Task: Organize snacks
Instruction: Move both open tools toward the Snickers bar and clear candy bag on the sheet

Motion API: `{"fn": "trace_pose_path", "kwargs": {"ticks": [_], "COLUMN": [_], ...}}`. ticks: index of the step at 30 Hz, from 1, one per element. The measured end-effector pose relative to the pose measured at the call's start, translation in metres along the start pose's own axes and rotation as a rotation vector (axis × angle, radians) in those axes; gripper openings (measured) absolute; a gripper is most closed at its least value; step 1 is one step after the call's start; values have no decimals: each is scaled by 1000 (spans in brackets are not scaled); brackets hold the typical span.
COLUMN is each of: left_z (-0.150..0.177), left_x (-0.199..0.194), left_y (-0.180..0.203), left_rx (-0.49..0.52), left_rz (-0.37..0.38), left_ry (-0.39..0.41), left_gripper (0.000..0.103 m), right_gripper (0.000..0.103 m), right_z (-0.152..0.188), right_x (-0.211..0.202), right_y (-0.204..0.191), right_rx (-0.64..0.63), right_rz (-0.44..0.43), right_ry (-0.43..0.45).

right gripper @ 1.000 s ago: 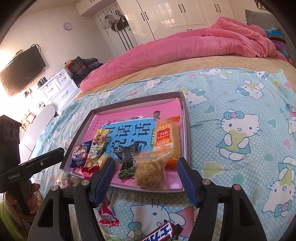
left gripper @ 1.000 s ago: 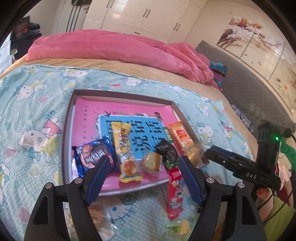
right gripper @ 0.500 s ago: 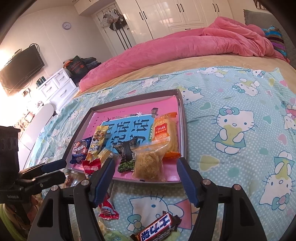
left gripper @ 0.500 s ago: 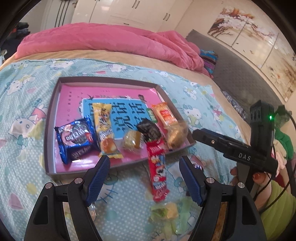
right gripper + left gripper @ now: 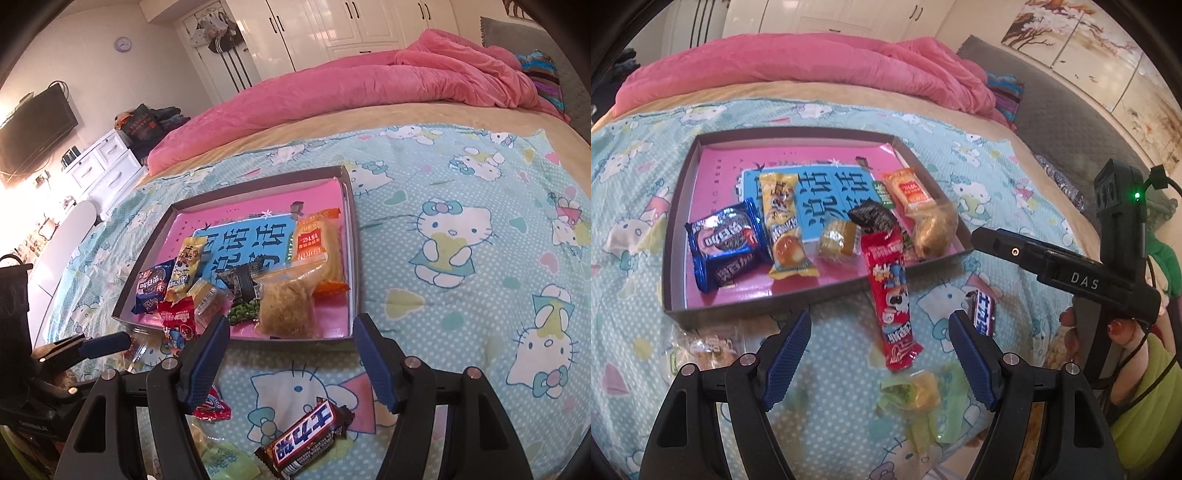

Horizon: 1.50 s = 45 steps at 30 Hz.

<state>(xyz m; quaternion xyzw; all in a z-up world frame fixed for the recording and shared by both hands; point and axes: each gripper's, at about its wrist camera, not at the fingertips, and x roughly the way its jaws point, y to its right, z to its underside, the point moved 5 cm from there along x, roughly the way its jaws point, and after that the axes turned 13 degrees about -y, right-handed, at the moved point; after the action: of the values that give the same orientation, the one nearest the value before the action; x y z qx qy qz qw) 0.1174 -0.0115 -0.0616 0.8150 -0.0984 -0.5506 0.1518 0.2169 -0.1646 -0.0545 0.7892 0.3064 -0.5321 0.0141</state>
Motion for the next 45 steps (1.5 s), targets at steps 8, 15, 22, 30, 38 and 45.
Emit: {"fn": "trace_pose_path", "kwargs": {"ticks": [8, 15, 22, 30, 38, 45], "left_z": [10, 18, 22, 28, 35, 42], "left_x": [8, 16, 22, 30, 40, 52], "left_y": [4, 11, 19, 27, 31, 37], "left_rx": [20, 40, 66, 86, 107, 123], "left_rz": [3, 17, 27, 30, 18, 5], "left_ry": [-51, -100, -136, -173, -217, -267], "left_gripper": [78, 78, 78, 78, 78, 78], "right_gripper": [69, 69, 69, 69, 55, 43], "right_z": [10, 25, 35, 49, 61, 67], "right_x": [4, 10, 13, 21, 32, 36], "right_y": [0, 7, 16, 19, 4, -13], "right_rx": [14, 58, 115, 140, 63, -29], "right_rz": [-1, 36, 32, 39, 72, 93], "right_ry": [-46, -106, -150, -223, -271, -280]}}
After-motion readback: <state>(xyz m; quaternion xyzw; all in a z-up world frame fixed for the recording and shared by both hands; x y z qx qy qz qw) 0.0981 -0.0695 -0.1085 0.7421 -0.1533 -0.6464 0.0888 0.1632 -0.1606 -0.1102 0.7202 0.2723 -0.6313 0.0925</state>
